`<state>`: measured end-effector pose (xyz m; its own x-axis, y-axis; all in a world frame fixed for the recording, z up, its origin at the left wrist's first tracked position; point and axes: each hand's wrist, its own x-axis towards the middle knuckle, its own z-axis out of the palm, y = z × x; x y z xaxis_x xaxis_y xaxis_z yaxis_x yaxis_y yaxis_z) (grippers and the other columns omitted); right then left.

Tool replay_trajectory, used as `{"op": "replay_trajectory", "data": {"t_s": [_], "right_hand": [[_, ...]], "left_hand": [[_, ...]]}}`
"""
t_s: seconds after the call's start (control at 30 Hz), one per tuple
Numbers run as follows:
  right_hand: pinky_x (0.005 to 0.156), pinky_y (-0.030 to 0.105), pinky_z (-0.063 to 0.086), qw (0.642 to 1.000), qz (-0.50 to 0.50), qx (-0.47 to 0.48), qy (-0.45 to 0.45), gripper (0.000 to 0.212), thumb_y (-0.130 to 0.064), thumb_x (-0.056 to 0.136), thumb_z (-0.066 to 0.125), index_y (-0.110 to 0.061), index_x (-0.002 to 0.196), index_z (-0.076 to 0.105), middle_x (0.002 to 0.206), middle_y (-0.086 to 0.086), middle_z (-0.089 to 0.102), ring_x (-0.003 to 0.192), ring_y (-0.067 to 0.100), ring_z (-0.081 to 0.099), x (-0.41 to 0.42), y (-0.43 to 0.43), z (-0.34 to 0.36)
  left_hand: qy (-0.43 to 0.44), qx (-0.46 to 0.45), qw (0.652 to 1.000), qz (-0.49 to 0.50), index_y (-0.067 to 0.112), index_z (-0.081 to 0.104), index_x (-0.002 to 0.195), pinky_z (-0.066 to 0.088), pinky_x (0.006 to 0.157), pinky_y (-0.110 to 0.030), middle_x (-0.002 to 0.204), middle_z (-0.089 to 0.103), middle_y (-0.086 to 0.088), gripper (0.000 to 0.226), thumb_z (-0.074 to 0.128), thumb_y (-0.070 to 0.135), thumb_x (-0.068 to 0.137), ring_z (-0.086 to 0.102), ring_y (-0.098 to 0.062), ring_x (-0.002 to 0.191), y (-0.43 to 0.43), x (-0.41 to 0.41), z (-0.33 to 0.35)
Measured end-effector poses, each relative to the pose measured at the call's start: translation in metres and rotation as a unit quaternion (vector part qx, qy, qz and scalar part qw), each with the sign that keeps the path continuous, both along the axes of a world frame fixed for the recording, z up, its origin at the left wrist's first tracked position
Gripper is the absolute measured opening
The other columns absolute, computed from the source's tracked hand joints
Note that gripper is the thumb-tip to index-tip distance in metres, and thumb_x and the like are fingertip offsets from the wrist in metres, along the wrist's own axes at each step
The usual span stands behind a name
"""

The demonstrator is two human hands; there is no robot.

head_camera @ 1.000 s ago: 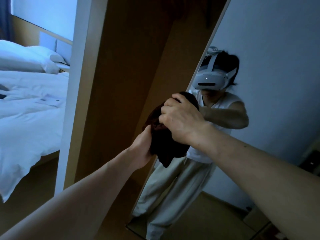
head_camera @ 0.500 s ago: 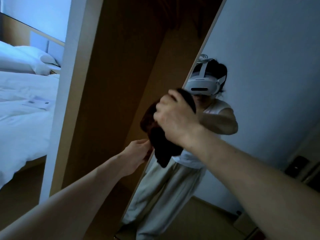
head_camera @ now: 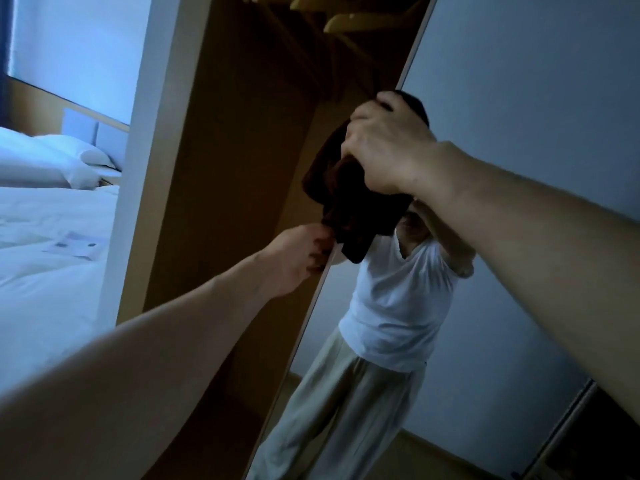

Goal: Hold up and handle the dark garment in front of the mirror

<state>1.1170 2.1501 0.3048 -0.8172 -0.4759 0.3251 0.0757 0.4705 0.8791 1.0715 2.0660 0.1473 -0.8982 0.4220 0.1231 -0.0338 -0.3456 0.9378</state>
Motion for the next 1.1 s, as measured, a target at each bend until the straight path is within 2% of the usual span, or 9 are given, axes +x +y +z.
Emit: {"op": "replay_trajectory", "data": {"t_s": [0.23,0.37,0.43,0.5,0.63,0.7,0.77,0.9,1.1], "right_hand": [[0.115,0.049,0.010,0.996,0.037,-0.031,-0.069,0.028,-0.018,0.088,0.049,-0.021,0.111,0.063,0.123,0.002,0.056,0.126,0.026,0.036,0.002,0.000,-0.053],[0.116,0.046,0.009,0.990,0.032,-0.059,-0.122,0.029,-0.015,0.088,0.052,-0.021,0.115,0.061,0.126,0.002,0.055,0.129,0.024,0.034,-0.002,0.004,-0.066],[0.115,0.045,0.012,0.987,0.027,-0.070,-0.140,0.029,-0.016,0.087,0.054,-0.022,0.115,0.060,0.125,0.000,0.056,0.127,0.023,0.036,-0.006,0.003,-0.059],[0.115,0.043,0.014,0.983,0.042,-0.088,-0.159,0.027,-0.017,0.087,0.055,-0.023,0.114,0.058,0.122,-0.001,0.057,0.126,0.021,0.038,-0.007,0.002,-0.052],[0.118,0.039,0.005,0.976,0.059,-0.092,-0.186,0.038,-0.015,0.088,0.055,-0.024,0.125,0.053,0.139,-0.004,0.047,0.139,0.016,0.022,0.006,0.013,-0.046],[0.117,0.037,0.001,0.976,0.079,-0.094,-0.180,0.047,-0.015,0.088,0.054,-0.020,0.134,0.047,0.150,-0.002,0.033,0.144,0.016,0.010,0.016,0.024,-0.049],[0.115,0.036,0.012,0.976,0.124,-0.111,-0.142,0.046,-0.017,0.084,0.057,-0.014,0.129,0.053,0.146,0.005,0.039,0.140,0.020,0.024,0.027,0.035,-0.057],[0.077,0.032,0.047,0.962,0.210,-0.159,-0.070,0.022,-0.024,0.078,0.060,-0.011,0.095,0.064,0.100,0.005,0.060,0.087,0.020,0.055,0.046,0.041,-0.080],[0.071,0.030,0.044,0.943,0.088,-0.151,-0.282,0.011,-0.007,0.094,0.047,-0.010,0.090,0.057,0.090,0.003,0.045,0.079,0.016,0.042,0.051,-0.001,-0.150]], "left_hand": [[0.001,-0.042,0.999,0.003,0.005,0.056,0.097,0.041,0.066,-0.029,0.081,0.055,-0.007,0.018,0.038,0.006,0.098,0.050,-0.017,0.070,0.000,-0.007,0.005],[0.078,-0.273,0.952,0.117,0.016,0.057,0.106,0.053,0.063,-0.024,0.098,0.064,-0.003,0.017,0.056,0.018,0.089,0.063,-0.015,0.081,-0.027,-0.003,0.009],[0.110,-0.228,0.965,0.066,0.021,0.047,0.121,0.054,0.066,-0.023,0.106,0.061,-0.004,0.048,0.069,0.024,0.079,0.062,-0.015,0.088,-0.043,-0.014,0.012],[0.140,-0.143,0.978,-0.065,0.027,0.037,0.134,0.053,0.090,-0.035,0.122,0.057,-0.009,0.071,0.072,0.026,0.072,0.060,-0.023,0.106,-0.047,-0.020,0.016],[0.146,-0.048,0.966,-0.209,0.026,0.045,0.129,0.051,0.090,-0.036,0.114,0.063,-0.011,0.052,0.059,0.020,0.080,0.062,-0.024,0.103,-0.022,-0.020,0.023],[0.140,-0.054,0.967,-0.204,0.021,0.053,0.114,0.047,0.081,-0.031,0.095,0.063,-0.004,0.040,0.055,0.020,0.074,0.060,-0.018,0.086,-0.013,-0.020,0.027],[0.135,-0.066,0.970,-0.193,0.020,0.060,0.095,0.042,0.079,-0.032,0.082,0.060,-0.001,0.027,0.053,0.018,0.069,0.055,-0.017,0.079,-0.012,-0.022,0.031],[0.149,-0.115,0.964,-0.187,0.017,0.056,0.075,0.039,0.072,-0.033,0.073,0.054,-0.002,0.006,0.054,0.018,0.069,0.050,-0.017,0.072,-0.015,-0.029,0.042],[0.112,-0.146,0.980,-0.069,0.013,0.057,0.091,0.046,0.063,-0.023,0.084,0.062,-0.003,0.016,0.051,0.028,0.091,0.059,-0.014,0.077,-0.007,-0.012,0.061]]}}
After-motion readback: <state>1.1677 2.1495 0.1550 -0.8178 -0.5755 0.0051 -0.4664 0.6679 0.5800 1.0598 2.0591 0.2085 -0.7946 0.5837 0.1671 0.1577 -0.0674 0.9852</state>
